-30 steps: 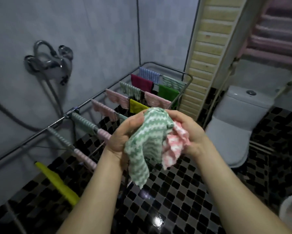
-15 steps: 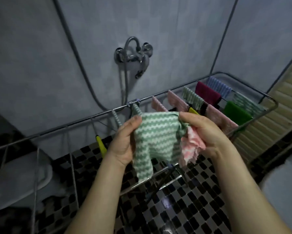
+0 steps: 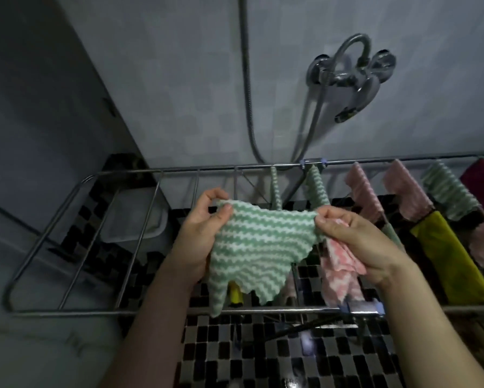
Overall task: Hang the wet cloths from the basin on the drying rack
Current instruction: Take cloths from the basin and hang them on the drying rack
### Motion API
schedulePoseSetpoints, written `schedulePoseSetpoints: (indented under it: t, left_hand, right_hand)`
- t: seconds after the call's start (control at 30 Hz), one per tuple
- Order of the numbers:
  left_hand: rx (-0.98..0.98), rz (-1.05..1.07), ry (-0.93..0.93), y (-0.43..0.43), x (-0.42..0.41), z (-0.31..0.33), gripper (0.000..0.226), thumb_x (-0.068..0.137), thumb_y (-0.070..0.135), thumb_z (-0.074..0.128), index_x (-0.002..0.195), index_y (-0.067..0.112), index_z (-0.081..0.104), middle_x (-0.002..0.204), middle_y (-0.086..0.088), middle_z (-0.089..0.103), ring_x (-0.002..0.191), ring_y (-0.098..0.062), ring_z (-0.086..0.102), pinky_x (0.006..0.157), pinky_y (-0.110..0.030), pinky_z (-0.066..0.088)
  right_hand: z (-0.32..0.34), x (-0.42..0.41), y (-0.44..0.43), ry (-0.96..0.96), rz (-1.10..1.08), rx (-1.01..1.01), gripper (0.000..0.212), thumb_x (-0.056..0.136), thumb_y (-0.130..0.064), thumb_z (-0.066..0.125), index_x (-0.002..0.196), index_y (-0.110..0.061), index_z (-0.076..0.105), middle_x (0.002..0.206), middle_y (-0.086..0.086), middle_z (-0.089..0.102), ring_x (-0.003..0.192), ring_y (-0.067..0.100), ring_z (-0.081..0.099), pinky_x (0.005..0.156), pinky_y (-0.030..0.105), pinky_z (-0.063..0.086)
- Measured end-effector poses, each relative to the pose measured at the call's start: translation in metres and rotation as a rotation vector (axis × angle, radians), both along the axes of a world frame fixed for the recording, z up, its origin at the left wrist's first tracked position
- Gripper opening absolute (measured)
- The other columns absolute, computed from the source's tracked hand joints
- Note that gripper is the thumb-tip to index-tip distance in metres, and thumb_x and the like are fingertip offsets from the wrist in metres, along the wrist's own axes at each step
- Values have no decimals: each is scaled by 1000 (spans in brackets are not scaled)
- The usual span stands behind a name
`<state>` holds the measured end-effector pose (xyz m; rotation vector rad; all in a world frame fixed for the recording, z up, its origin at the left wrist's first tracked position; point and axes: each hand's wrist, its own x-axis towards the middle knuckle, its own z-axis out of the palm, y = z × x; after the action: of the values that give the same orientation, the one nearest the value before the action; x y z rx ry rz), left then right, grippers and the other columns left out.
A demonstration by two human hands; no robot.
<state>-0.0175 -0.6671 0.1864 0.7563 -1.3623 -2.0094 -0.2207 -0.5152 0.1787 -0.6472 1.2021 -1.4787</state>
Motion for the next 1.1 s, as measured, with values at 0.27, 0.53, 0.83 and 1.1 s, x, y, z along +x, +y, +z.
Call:
schedulePoseSetpoints:
  t: [0.27,0.53,0.83,1.1]
  left_hand:
    - [-398,265,-376,-25,30,-37,29,97,7,46,78,22,63,84,1,67,77,-25,64,63,-36,50]
    - [-112,51,-236,-95,28,-46,42,93,4,57,119,35,65,114,6,71,102,-17,69,80,-34,57]
    - [-186,-244,-377,-160,-3,-76,97,80,-12,61,146,49,23,136,20,48,108,8,58,79,-16,50]
    - [-323,-187,-619,-201,-70,-106,98,86,-5,52,151,41,-4,148,6,32,122,-15,48,85,-25,48]
  right_hand:
    - [-45,16,-73,-221,207,133,38,77,-25,79,101,0,65,93,14,69,79,19,69,69,27,58]
    - [-65,-1,-118,39,177,255,71,66,-21,88,118,14,54,117,20,68,106,27,67,89,30,55]
    - [-75,-13,-173,294,-80,375,14,92,-20,64,81,-21,56,83,5,65,80,23,63,77,40,51]
    - [-90,-39,-247,488,-225,585,31,95,-22,58,121,-5,54,100,7,65,92,25,66,86,42,55]
